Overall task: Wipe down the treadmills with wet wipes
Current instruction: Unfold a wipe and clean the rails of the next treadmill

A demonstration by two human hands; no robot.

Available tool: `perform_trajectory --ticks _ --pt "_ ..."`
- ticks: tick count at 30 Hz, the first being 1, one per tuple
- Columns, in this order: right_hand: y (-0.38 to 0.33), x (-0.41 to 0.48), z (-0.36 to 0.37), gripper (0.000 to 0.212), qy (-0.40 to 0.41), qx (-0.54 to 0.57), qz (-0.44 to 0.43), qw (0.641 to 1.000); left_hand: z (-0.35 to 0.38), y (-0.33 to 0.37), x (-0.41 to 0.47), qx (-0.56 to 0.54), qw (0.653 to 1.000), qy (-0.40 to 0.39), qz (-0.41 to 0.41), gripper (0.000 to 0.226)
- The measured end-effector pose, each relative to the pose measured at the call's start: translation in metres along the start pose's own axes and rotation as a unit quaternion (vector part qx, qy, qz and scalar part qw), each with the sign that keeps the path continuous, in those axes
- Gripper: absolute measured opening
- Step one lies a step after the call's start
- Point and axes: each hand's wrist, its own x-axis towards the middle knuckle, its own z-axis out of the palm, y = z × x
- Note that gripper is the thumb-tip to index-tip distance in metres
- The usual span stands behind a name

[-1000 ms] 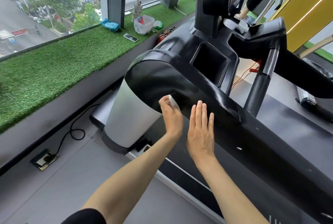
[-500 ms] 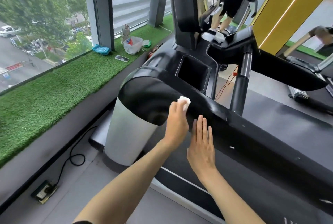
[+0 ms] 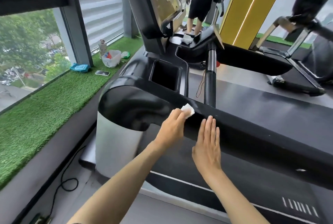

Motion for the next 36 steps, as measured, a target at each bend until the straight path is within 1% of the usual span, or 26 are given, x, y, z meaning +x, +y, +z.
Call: perform_trajectory --ticks 2,3,5,6,7,8,10,11,12,13,14,16,18,19,20,21,23,24,25,26,27,29,31,33,34,36 --pt "0.011 0.001 -0.001 0.106 0.020 0.002 0.010 1.000 -0.011 -0.016 0.002 -0.001 0.996 0.067 -0.052 0.027" --pt "0.015 0.002 -0.001 0.106 0.023 0.001 0.017 1.000 -0.018 -0.022 0.006 -0.013 0.986 0.119 -0.117 0.025" --pt "0.020 0.002 -0.001 0.104 0.023 0.000 0.027 0.999 -0.024 -0.030 0.014 -0.055 0.932 0.214 -0.288 0.024" --pt "0.021 0.002 -0.002 0.101 0.022 -0.002 0.026 0.999 -0.022 -0.027 0.018 -0.061 0.907 0.230 -0.347 0.026" --pt "0.021 0.002 -0.002 0.100 0.021 -0.005 0.024 0.999 -0.020 -0.017 0.020 -0.054 0.905 0.226 -0.358 0.029" --pt "0.020 0.002 -0.002 0.101 0.017 -0.007 0.026 1.000 -0.014 -0.007 0.018 -0.037 0.926 0.197 -0.318 0.033" --pt "0.017 0.003 -0.003 0.108 0.002 -0.006 0.036 0.999 -0.001 0.010 0.006 -0.013 0.985 0.077 -0.155 0.040" --pt "0.016 0.004 -0.003 0.111 -0.003 -0.006 0.042 0.999 0.003 0.012 -0.001 0.003 0.998 0.009 -0.066 0.042" --pt "0.016 0.004 -0.003 0.113 -0.006 -0.006 0.045 0.999 0.003 0.007 -0.004 0.024 0.999 -0.038 0.006 0.044" --pt "0.015 0.003 -0.003 0.113 -0.006 -0.005 0.045 0.999 0.000 -0.003 -0.004 0.040 0.997 -0.057 0.041 0.045" --pt "0.015 0.003 -0.003 0.111 -0.004 -0.004 0.043 0.999 -0.004 -0.014 -0.002 0.048 0.998 -0.042 0.029 0.044" --pt "0.017 0.003 -0.002 0.106 0.007 -0.003 0.037 0.999 -0.014 -0.030 0.003 0.046 0.994 0.055 -0.086 0.040" --pt "0.017 0.003 -0.002 0.104 0.010 -0.002 0.037 0.999 -0.020 -0.032 0.008 -0.002 0.961 0.149 -0.231 0.031" --pt "0.015 0.003 -0.002 0.105 0.007 0.001 0.041 0.999 -0.017 -0.026 0.010 -0.014 0.951 0.168 -0.258 0.029" --pt "0.012 0.003 -0.002 0.107 0.001 0.003 0.048 0.999 -0.012 -0.016 0.010 -0.011 0.954 0.172 -0.247 0.029" --pt "0.009 0.004 -0.002 0.110 -0.005 0.003 0.054 0.999 -0.005 -0.005 0.009 0.000 0.967 0.156 -0.201 0.031" --pt "0.005 0.005 -0.001 0.115 -0.014 -0.004 0.061 0.998 0.009 0.012 0.000 0.019 0.996 0.062 -0.061 0.038" --pt "0.004 0.005 0.000 0.118 -0.017 -0.010 0.063 0.998 0.014 0.016 -0.006 0.028 1.000 0.004 -0.001 0.042" --pt "0.005 0.005 0.001 0.120 -0.019 -0.018 0.063 0.998 0.015 0.016 -0.010 0.039 0.998 -0.034 0.040 0.045" --pt "0.007 0.005 0.002 0.121 -0.017 -0.025 0.059 0.998 0.013 0.010 -0.010 0.046 0.996 -0.043 0.055 0.046" --pt "0.009 0.004 0.003 0.122 -0.014 -0.029 0.051 0.998 0.006 0.003 -0.009 0.041 0.998 -0.025 0.031 0.046" --pt "0.011 0.004 0.003 0.119 0.004 -0.025 0.036 0.999 -0.007 -0.017 -0.008 0.009 0.994 0.063 -0.094 0.037" --pt "0.009 0.006 0.006 0.113 0.031 -0.012 0.033 0.999 -0.024 -0.043 -0.005 -0.061 0.947 0.180 -0.258 0.036" --pt "0.005 0.007 0.008 0.108 0.037 -0.007 0.031 0.999 -0.026 -0.059 -0.005 -0.115 0.889 0.258 -0.360 0.041" --pt "0.003 0.007 0.009 0.106 0.038 -0.005 0.028 0.999 -0.021 -0.057 -0.005 -0.114 0.880 0.262 -0.379 0.036" --pt "0.000 0.008 0.010 0.100 0.040 -0.002 0.026 0.999 -0.001 -0.036 -0.010 -0.113 0.902 0.219 -0.356 0.027"
